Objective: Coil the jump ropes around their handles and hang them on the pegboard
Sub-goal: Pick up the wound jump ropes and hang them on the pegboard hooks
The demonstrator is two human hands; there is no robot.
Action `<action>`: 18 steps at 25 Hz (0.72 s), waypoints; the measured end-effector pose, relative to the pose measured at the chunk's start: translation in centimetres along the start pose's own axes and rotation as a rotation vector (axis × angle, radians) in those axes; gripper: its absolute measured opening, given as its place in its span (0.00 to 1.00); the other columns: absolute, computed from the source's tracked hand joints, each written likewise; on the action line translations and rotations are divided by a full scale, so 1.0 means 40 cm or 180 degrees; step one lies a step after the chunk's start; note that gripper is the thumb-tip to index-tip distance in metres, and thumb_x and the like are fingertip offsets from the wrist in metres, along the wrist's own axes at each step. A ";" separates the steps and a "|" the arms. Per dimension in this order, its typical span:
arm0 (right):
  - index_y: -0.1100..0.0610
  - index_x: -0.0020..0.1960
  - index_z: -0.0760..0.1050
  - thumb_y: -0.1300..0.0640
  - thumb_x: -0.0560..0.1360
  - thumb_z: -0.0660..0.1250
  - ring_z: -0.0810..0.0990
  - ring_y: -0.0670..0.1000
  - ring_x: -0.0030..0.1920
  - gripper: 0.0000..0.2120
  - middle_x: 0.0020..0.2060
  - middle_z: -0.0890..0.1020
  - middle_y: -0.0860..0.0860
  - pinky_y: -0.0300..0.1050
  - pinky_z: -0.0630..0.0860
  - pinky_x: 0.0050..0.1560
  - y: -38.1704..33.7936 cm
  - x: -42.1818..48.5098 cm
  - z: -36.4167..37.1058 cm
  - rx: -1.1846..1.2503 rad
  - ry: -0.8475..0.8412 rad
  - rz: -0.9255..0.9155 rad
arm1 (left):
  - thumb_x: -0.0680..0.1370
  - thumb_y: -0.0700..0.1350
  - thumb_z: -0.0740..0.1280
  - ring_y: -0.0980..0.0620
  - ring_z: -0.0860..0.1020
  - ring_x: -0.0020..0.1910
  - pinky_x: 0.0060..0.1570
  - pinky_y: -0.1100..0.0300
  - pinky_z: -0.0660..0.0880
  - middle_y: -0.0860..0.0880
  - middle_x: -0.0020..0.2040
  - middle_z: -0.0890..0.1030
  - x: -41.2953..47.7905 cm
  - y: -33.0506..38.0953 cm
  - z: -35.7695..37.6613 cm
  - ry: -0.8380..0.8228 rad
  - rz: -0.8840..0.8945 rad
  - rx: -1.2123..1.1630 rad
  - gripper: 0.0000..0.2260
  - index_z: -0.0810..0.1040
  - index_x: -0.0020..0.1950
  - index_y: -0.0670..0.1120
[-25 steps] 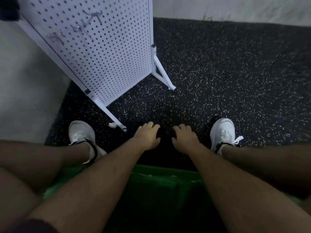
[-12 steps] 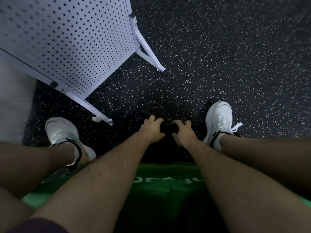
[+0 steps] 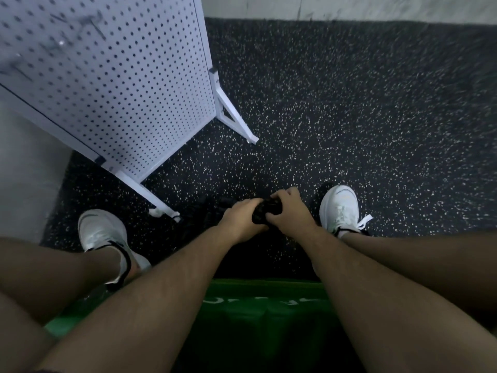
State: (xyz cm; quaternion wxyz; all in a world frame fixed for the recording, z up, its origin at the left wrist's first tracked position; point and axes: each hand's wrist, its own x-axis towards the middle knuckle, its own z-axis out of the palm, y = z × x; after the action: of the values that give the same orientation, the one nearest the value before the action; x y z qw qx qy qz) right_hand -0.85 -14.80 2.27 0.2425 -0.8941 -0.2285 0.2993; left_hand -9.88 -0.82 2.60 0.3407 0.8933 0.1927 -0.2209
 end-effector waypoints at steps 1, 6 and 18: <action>0.53 0.64 0.73 0.52 0.73 0.73 0.76 0.52 0.53 0.22 0.59 0.66 0.49 0.48 0.77 0.57 -0.025 -0.006 -0.032 -0.0004 0.0088 -0.0116 | 0.73 0.54 0.75 0.51 0.76 0.61 0.63 0.47 0.73 0.54 0.62 0.78 -0.014 0.016 -0.015 0.0103 0.0032 -0.0298 0.27 0.71 0.70 0.57; 0.52 0.63 0.75 0.49 0.72 0.75 0.75 0.48 0.50 0.21 0.58 0.68 0.49 0.41 0.73 0.58 -0.206 -0.036 -0.255 0.0120 0.0658 -0.0572 | 0.69 0.50 0.79 0.60 0.79 0.58 0.62 0.54 0.75 0.59 0.58 0.81 -0.072 0.101 -0.150 0.0809 0.0393 -0.1560 0.29 0.71 0.66 0.61; 0.51 0.54 0.76 0.50 0.74 0.75 0.77 0.34 0.46 0.13 0.49 0.81 0.42 0.23 0.69 0.44 -0.705 -0.185 -0.640 0.1321 0.1488 -0.2067 | 0.74 0.62 0.73 0.57 0.62 0.71 0.73 0.53 0.61 0.56 0.72 0.69 -0.428 0.246 -0.741 0.2798 0.1090 0.0225 0.35 0.63 0.78 0.58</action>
State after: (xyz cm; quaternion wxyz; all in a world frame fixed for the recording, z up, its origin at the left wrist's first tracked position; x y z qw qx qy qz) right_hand 2.96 -4.58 39.49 0.5432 -0.7521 -0.3714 0.0372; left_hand -11.37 9.59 36.61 0.2277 0.9322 0.1608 0.2311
